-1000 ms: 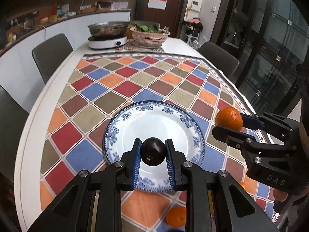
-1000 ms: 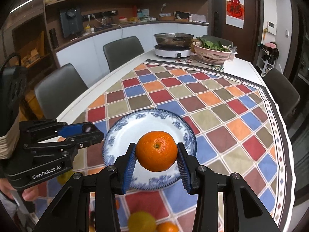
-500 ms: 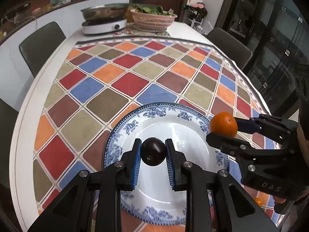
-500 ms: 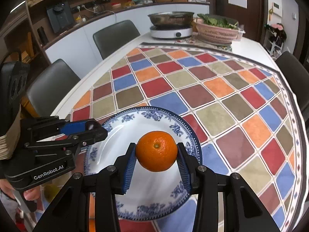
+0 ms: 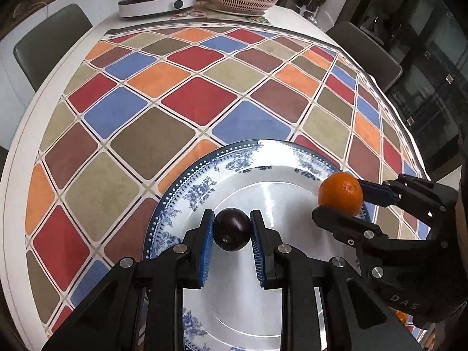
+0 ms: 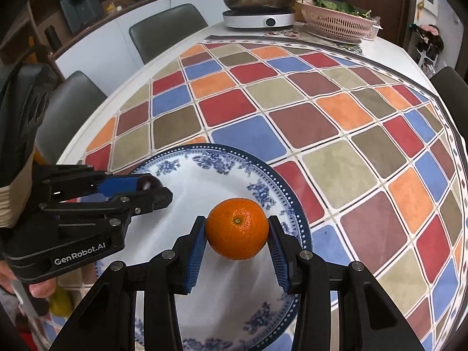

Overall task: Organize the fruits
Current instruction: 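Open the left gripper onto the plate while the right gripper releases the orange there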

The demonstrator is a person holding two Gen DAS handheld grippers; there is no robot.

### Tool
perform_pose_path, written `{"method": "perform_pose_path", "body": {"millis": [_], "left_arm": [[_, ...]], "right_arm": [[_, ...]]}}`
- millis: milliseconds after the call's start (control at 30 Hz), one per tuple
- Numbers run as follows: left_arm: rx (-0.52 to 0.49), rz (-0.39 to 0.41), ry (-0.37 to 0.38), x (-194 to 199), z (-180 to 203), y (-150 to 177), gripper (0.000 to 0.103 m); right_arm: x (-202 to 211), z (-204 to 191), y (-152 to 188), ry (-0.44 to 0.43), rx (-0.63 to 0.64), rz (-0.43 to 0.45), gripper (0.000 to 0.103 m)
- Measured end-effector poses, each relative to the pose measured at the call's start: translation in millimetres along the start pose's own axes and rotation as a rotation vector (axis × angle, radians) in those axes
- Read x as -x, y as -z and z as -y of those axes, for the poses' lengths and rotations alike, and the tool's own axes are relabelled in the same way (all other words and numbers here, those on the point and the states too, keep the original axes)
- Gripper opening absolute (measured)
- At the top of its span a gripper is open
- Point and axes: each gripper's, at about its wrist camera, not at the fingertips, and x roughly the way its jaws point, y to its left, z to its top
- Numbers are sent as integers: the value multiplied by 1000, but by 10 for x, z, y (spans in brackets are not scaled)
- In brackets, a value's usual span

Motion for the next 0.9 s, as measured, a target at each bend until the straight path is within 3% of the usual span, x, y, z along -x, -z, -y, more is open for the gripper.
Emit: {"method": "perform_pose_path", "body": {"millis": [167, 300, 467, 567, 900], "left_arm": [[-19, -20, -21, -33, 22, -22, 26], [-23, -12, -32, 14, 28, -23, 39], [-38, 8, -66, 179, 52, 6, 39], [-52, 46, -103, 371, 94, 60, 40], [-73, 211, -107, 1117, 289, 419, 46]], "right_arm": [[-70, 34, -33, 1, 2, -10, 42], [-83, 23, -27, 3, 8, -10, 42], [-7, 8, 0, -2, 10, 0, 46], [124, -5, 20, 1, 3, 24, 48], [840, -198, 190, 55, 26, 160, 48]]}}
